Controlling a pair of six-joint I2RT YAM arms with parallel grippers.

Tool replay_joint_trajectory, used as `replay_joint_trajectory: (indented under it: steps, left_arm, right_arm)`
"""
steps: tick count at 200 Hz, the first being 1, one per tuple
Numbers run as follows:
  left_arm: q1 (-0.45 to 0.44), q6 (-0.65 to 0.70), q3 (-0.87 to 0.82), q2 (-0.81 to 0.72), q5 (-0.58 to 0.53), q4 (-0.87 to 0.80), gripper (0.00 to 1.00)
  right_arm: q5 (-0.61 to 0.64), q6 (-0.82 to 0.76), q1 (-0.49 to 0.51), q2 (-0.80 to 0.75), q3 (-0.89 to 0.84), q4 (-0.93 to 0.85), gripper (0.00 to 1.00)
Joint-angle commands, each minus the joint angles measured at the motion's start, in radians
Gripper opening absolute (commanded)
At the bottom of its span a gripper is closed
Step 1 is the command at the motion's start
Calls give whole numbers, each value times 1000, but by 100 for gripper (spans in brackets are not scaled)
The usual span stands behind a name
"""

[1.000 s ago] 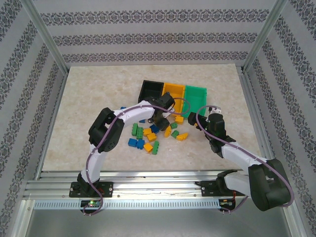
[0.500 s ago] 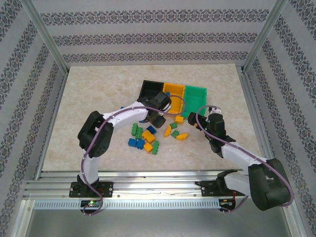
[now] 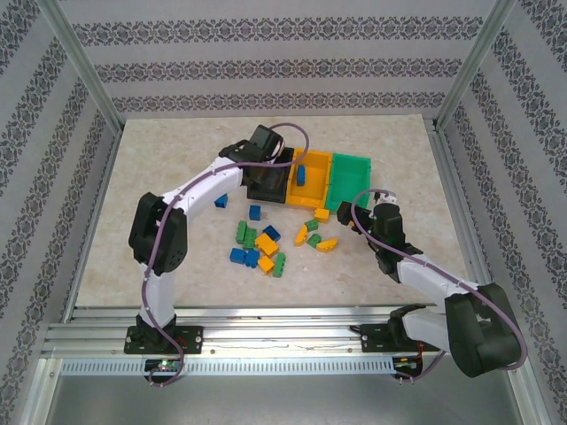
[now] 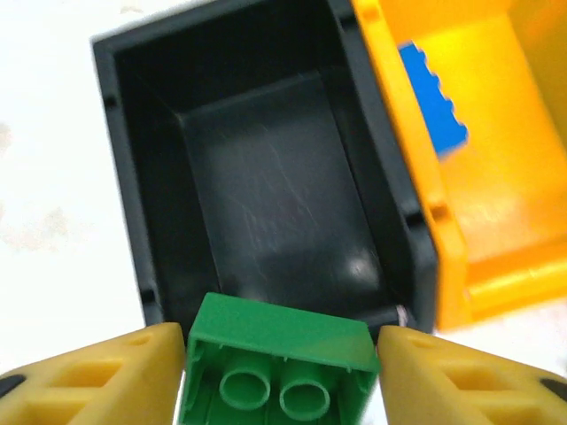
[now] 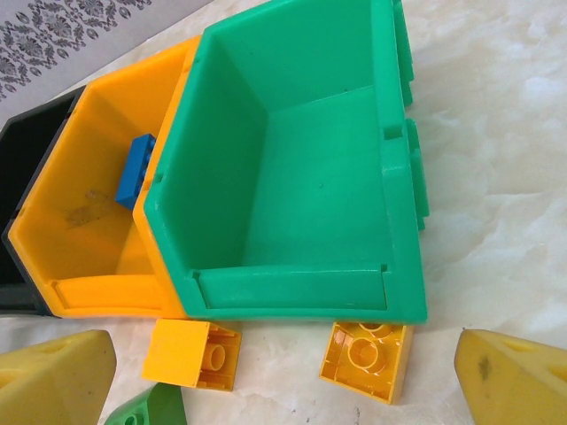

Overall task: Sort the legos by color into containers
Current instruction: Place the lego in the container, then pick up the lego from the middle-right of the table.

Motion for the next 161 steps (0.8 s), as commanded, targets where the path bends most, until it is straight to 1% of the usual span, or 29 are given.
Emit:
replay_joint_trajectory:
  steps: [1,7,13,37,58,89,104,123,150,161]
  left_arm:
    - [-5,-45,33,23,52,22,72]
    - [-5,-50,22,19,61,30,74]
    - [-5,-57,6,11,62,42,79]
    - [-5,-71,-116,-59,81,111,80]
    - [-5,-93,-303,-175,128,227,80]
    - [-6,-149,-615,-374,195,433,80]
    - [-5,-173,-747,-465,225,516,80]
    - [-5,-189,-892,-553,258,635,77]
    - [-3,-199,-1022,-605,292,790,76]
    - [-4,-192,-1052,-605,308,839,76]
  right_arm:
    - [1,-11,2,-12,7,8,98]
    - [0,-10,3,-12,7,6,98]
    - [-1,-11,4,-13,7,5,98]
    - [9,-18,10,-16,7,4,98]
    - [11,-25,12,-9,9,0,98]
    - [18,-46,15,-29,4,-32,95]
    - [28,-38,15,-59,-3,-74,91]
    - [32,0,16,-115,-22,-154,86]
    - [40,45,17,-164,-37,-273,73]
    - [45,56,20,-164,-22,-325,72]
